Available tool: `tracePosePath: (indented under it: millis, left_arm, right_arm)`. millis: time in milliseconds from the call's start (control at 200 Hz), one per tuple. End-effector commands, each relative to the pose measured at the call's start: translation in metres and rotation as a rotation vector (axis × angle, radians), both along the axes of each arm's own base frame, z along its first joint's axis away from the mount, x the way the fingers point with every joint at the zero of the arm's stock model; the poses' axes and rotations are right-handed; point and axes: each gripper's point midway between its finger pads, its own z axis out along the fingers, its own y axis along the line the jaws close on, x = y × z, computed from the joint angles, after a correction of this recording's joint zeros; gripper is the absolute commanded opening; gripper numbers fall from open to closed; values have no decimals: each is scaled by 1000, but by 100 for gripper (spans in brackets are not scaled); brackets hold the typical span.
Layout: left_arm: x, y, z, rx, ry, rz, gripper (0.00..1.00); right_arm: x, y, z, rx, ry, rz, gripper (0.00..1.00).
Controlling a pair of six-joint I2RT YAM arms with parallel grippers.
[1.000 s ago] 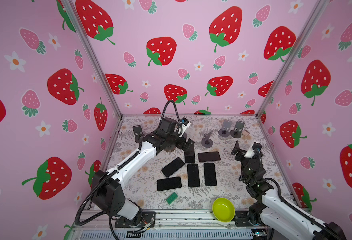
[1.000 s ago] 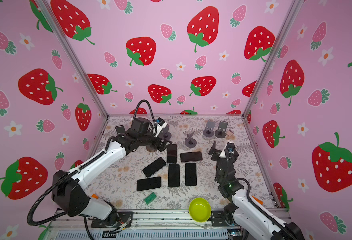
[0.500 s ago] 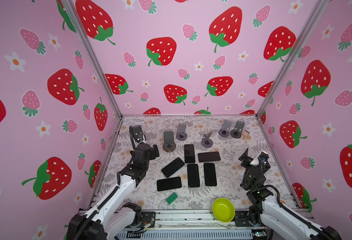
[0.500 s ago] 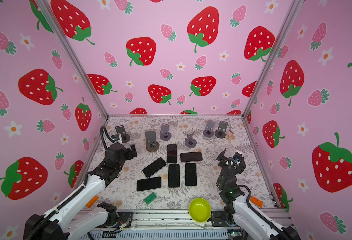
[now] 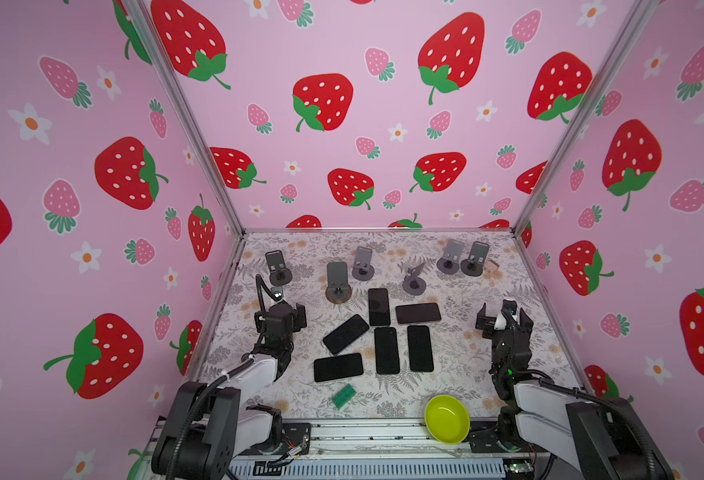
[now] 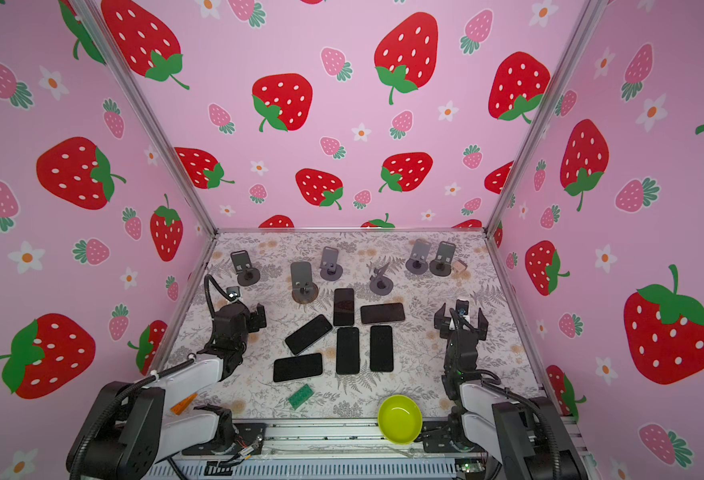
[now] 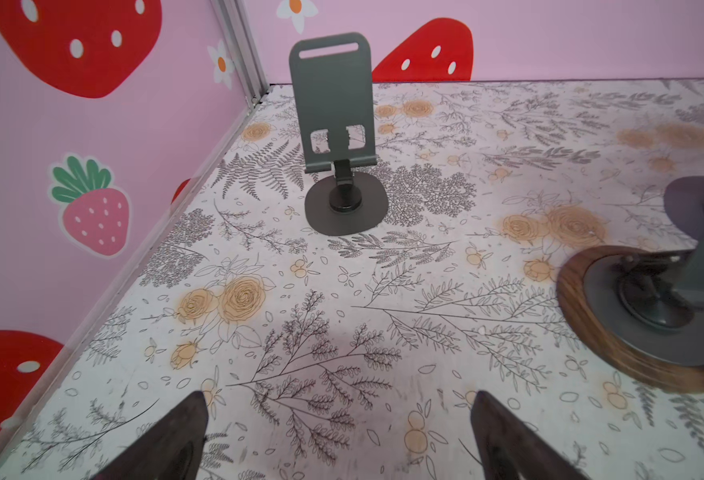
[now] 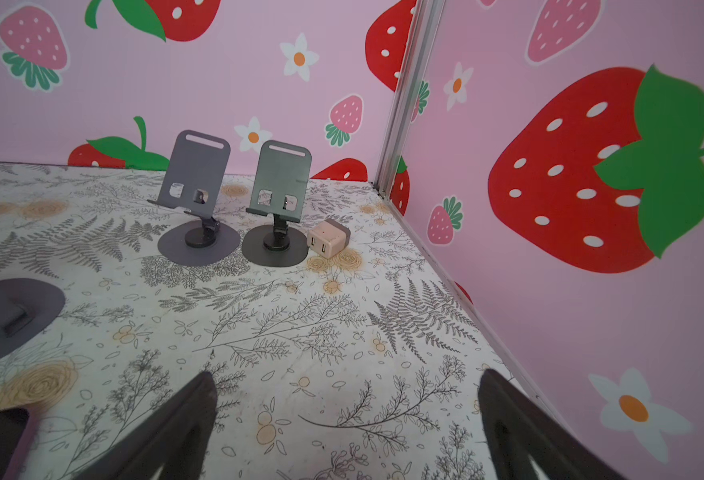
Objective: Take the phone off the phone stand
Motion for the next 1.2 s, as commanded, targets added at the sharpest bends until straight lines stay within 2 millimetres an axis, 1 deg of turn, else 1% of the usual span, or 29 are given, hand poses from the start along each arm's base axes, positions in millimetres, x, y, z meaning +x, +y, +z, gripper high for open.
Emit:
tracePosePath:
  millis: [0,35,75,130,180,240,315,360,385,445,510,560,740,825,1191]
  left_arm:
    - [29,-21,29,7,-130,-156,99]
    - [33,-26,28,4,-122,-191,99]
    - [38,-27,27,-7,-127,-199,99]
    - [42,-22,24,-24,-149,-178,99]
    - [44,-17,18,-40,-146,-159,99]
    - [46,-17,11,-51,-149,-165,99]
    - [50,-16,2,-59,-120,-165,99]
    - [54,-12,-1,-72,-107,-151,99]
    - [55,-11,-2,-77,-95,-153,99]
    - [56,-13,-2,-84,-90,-169,99]
    - [57,-18,-4,-88,-72,-198,99]
    - [58,-17,-4,-91,-73,-196,99]
    - [59,-16,-4,-113,-64,-203,99]
    - [60,-12,-5,-114,-55,-180,99]
    - [59,-12,-5,-114,-56,-180,99]
  right_arm:
    - [10,10,26,48,-122,91,100]
    - [13,8,25,57,-123,88,100]
    - [18,5,25,69,-122,74,100]
    - [23,1,26,88,-136,63,100]
    - [27,0,21,92,-128,59,100]
    - [32,-3,15,95,-124,38,100]
    - [36,-9,2,106,-102,0,100]
    - [40,-13,4,110,-119,-29,100]
    - [43,-12,3,111,-109,-26,100]
    - [53,-11,-7,109,-33,-29,100]
    - [63,-6,-8,88,-22,-15,100]
    - [63,-6,-11,85,2,-19,100]
    - [63,-6,-9,84,-9,-17,100]
    - [63,-6,-10,83,-7,-18,100]
    - [64,-5,-10,78,-4,-18,100]
